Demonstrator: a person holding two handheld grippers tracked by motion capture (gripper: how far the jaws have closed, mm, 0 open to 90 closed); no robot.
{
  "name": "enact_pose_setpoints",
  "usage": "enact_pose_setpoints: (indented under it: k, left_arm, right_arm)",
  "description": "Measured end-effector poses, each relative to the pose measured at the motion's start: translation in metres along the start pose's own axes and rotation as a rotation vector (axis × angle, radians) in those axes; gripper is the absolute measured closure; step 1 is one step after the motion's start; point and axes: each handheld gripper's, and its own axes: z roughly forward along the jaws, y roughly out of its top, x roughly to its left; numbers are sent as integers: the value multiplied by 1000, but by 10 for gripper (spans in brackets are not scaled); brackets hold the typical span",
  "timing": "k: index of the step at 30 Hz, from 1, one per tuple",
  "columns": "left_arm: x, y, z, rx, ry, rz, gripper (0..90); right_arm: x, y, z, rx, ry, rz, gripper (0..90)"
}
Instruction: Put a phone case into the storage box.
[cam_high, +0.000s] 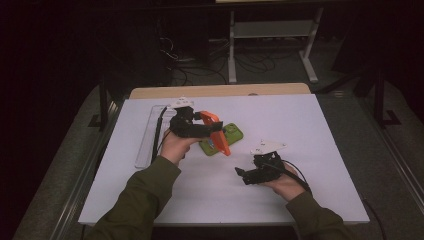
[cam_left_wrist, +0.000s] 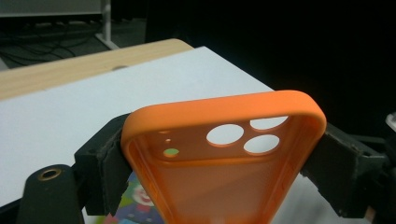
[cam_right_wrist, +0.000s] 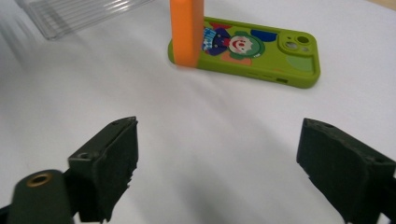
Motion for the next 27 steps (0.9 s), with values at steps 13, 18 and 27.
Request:
enact_pose_setpoints:
  k: [13,18,27]
  left_arm:
    - [26,31,-29,-36,99,22,160]
    - [40,43,-43,-58,156,21,160]
    - [66,53,-64,-79,278,-4,160]
  right_arm:
    - [-15,-24,-14,-3,-36,17,10]
    - [-18,-30,-17,1,-43,28,10]
    - [-20,-29,-17,-3,-47,23,10]
